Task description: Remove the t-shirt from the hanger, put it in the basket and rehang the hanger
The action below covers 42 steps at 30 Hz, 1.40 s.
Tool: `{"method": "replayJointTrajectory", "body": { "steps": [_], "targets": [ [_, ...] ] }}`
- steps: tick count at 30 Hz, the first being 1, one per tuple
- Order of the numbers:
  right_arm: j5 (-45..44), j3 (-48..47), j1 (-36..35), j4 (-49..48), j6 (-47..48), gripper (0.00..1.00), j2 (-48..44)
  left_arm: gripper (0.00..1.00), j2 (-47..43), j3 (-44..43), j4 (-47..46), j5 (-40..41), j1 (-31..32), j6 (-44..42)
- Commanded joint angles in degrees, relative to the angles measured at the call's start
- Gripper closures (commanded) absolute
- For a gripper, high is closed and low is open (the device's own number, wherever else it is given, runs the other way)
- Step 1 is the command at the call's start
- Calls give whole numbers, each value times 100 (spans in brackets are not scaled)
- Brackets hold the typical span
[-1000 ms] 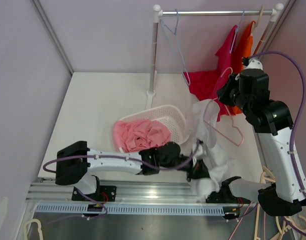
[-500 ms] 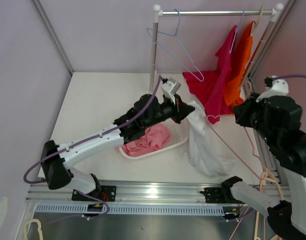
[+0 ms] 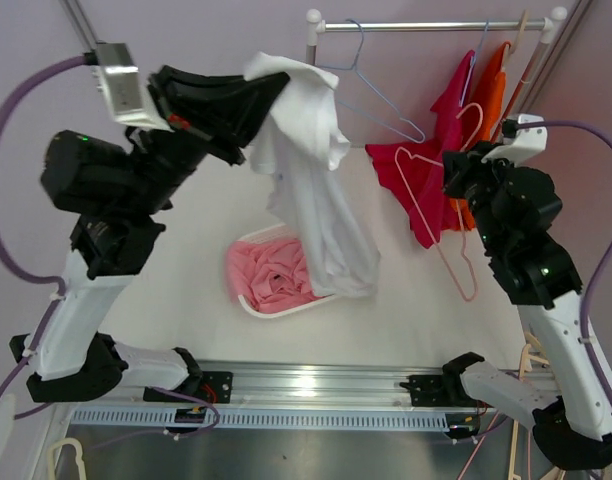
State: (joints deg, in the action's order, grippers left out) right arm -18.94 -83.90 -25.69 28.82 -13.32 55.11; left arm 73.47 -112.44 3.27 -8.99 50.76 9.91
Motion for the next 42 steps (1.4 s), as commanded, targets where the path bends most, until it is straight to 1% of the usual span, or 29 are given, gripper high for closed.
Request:
{"method": "replayJointTrajectory", "body": {
  "steps": [1, 2, 4, 5, 7, 8, 9, 12, 14, 17, 21, 24, 26, 27, 28, 30, 31, 32, 33, 35, 36, 37, 38, 39, 40, 41, 42],
  "targets": [
    [66, 286, 46, -2308, 750, 100, 147, 99, 246, -645, 104, -646, -451, -534],
    [179, 191, 90, -2572, 830, 100, 279, 99, 281, -699, 52, -708, -540, -586],
    [302, -99, 152, -2644, 962, 100, 569, 99, 439, -823, -45, -831, -794, -718],
    [364, -257, 213, -2679, 989, 100, 832, 99, 536, -1154, 33, -849, -857, -736],
    [531, -732, 249, -2654, 1007, 100, 1053, 99, 781, -1559, 287, -1016, -1102, -719],
    [619, -890, 258, -2584, 1016, 100, 1150, 99, 922, -1605, 367, -1060, -1156, -693],
    [785, -1135, 275, -2566, 1024, 100, 1281, 99, 967, -1510, 350, -1139, -1209, -658],
    [961, -1383, 275, -2609, 1103, 100, 1370, 99, 1055, -1430, 315, -1175, -1323, -648],
    [954, -1427, 275, -2706, 1209, 100, 1379, 99, 1081, -1421, 280, -1192, -1358, -666],
    [1006, -1673, 459, -2566, 1306, 100, 1528, 99, 1134, -1430, 253, -1219, -1429, -675],
    [1480, -1683, 863, -2592, 1306, 100, 1713, 99, 1134, -1500, 253, -1245, -1587, -675],
    [1761, -1604, 1066, -2688, 1534, 100, 1915, 99, 1082, -1500, 306, -1219, -1771, -692],
    [1832, -1577, 1215, -2741, 1561, 100, 2116, 99, 950, -1282, 376, -1175, -1842, -710],
    [2120, -1568, 1251, -2733, 1569, 100, 2187, 99, 845, -1150, 376, -1123, -1868, -736],
    [2201, -1525, 1286, -2767, 1578, 100, 2240, 99, 696, -705, 237, -1044, -1894, -754],
    [2428, -1480, 1356, -2812, 1517, 100, 2433, 99, 38, 637, -9, -684, -1895, -580],
    [2534, -1480, 1365, -2812, 1508, 100, 2504, 99, -234, 1036, -280, -543, -1895, -456],
    [2588, -1489, 1365, -2812, 1491, 100, 2626, 99, -820, 2267, -509, -220, -1895, -298],
    [2649, -1489, 1365, -2812, 1456, 100, 2680, 99, -1113, 2662, -668, -52, -1895, 16],
    [2825, -1550, 1365, -2812, 1403, 100, 2794, 99, -1623, 3349, -977, 204, -1895, 326],
    [2913, -1612, 1365, -2812, 1359, 100, 2934, 99, -2000, 4222, -1003, 440, -1860, 562],
    [3157, -1804, 1365, -2820, 1237, 100, 3013, 99, -2151, 4474, -995, 573, -1859, 686],
    [3273, -1910, 1365, -2733, 1166, 100, 3101, 99, -2275, 4920, -977, 713, -1842, 757],
    [3404, -2033, 1356, -2663, 991, 100, 3172, 99, -2450, 5134, -934, 863, -1816, 941],
    [3554, -2312, 1348, -2584, 920, 100, 3355, 99, -2504, 5667, -829, 1256, -1816, 1038],
    [3773, -2446, 1348, -2452, 815, 100, 3435, 99, -2522, 5829, -749, 1373, -1816, 1117],
    [3897, -2560, 1348, -2390, 709, 100, 3506, 99, -2513, 5935, -575, 1505, -1816, 1431]
  ]
}}
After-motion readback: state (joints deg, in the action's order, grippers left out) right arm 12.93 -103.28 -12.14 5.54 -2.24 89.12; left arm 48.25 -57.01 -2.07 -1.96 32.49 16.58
